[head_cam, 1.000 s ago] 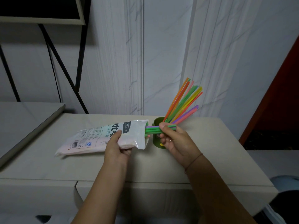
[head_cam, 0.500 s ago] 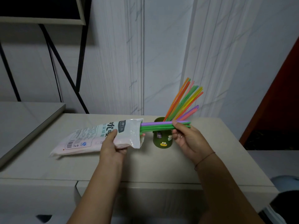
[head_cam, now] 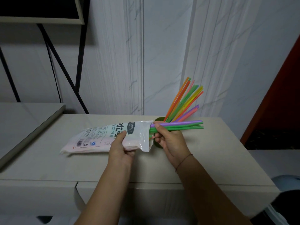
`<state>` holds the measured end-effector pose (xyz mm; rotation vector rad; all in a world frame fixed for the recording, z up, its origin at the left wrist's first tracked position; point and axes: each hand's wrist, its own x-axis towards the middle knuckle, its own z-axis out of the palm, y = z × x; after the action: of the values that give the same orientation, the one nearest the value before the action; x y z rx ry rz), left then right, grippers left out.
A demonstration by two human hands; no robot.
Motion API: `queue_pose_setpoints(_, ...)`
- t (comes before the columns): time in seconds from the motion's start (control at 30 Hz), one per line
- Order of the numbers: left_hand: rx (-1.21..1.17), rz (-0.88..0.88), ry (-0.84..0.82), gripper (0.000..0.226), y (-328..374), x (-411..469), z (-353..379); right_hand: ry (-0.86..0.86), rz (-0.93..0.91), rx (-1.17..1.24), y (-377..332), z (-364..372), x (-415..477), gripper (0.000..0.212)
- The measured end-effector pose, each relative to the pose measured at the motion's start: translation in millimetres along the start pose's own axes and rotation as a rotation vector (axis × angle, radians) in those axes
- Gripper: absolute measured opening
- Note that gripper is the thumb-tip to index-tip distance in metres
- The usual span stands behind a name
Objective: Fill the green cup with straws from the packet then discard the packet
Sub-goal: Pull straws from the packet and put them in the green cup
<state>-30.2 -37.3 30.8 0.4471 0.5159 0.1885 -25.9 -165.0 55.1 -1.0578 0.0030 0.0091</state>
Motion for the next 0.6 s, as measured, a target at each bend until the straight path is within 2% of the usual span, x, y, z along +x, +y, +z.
queue_pose_setpoints(0.1, -0.044, 0.004, 0.003, 0.036, 8.4, 2.1, -1.7, 0.055, -0.043, -0.043, -5.9, -6.2, 2.8, 0.003)
queue_pose_setpoints(0.33, -0.035, 0.027, 0.033, 0.029, 27.7, 10.4, -8.0, 0.213, -0.106, 0.006, -36.3, -38.6, 12.3, 0.011)
queue_pose_setpoints(0.5, -0.017, 0.015, 0.046, 0.013, 30.0, 10.8, -8.9, 0.298, -0.189, -0.027, -51.8, -59.9, 15.2, 0.012)
queue_pose_setpoints(0.6, -0.003, -0.005, 0.045, 0.012, 26.9, 8.4, -7.1, 0.351, -0.234, -0.048, -59.8, -71.1, 15.4, 0.009)
